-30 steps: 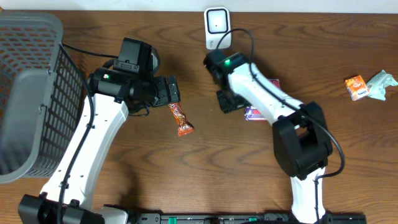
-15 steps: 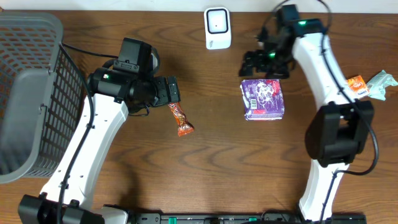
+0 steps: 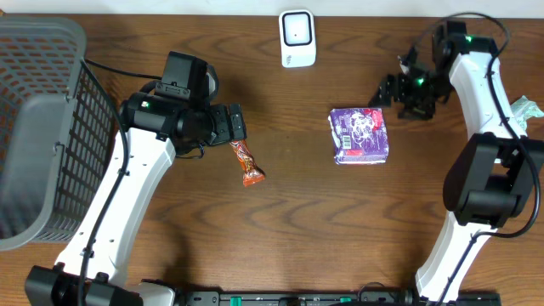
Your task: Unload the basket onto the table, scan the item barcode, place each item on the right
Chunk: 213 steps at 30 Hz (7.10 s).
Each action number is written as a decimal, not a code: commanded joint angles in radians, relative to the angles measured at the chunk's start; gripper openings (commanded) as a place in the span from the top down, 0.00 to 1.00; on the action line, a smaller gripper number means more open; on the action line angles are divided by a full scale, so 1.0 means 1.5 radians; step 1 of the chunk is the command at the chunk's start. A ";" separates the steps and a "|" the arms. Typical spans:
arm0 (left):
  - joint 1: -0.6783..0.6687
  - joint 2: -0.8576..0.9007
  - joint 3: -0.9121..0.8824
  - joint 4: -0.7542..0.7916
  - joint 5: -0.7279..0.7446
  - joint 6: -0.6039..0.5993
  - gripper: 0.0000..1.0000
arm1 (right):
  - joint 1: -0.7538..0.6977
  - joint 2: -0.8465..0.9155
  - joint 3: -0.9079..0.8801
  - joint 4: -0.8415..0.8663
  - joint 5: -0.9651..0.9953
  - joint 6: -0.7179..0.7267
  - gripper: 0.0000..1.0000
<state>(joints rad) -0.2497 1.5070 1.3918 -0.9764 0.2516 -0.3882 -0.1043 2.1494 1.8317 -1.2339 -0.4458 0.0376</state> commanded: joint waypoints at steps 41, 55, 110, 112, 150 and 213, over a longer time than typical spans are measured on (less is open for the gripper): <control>0.003 -0.007 0.002 -0.002 -0.007 0.007 0.02 | 0.199 -0.007 0.066 -0.129 0.800 0.332 0.99; 0.003 -0.007 0.002 -0.002 -0.007 0.007 0.02 | 0.391 -0.008 -0.028 -0.005 0.722 0.338 0.38; 0.003 -0.007 0.002 -0.002 -0.007 0.007 0.02 | 0.091 -0.057 0.056 0.106 -0.021 0.099 0.99; 0.003 -0.007 0.002 -0.002 -0.007 0.007 0.02 | 0.082 -0.062 0.097 0.116 -0.020 0.108 0.99; 0.003 -0.007 0.002 -0.002 -0.007 0.007 0.02 | 0.112 -0.004 0.110 0.508 0.154 0.397 0.99; 0.003 -0.007 0.002 -0.002 -0.007 0.007 0.02 | -0.040 -0.444 -0.039 -0.154 0.334 0.203 0.01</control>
<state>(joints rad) -0.2497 1.5070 1.3918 -0.9764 0.2520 -0.3882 -0.1726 1.5398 1.8606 -1.4910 0.0093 0.3553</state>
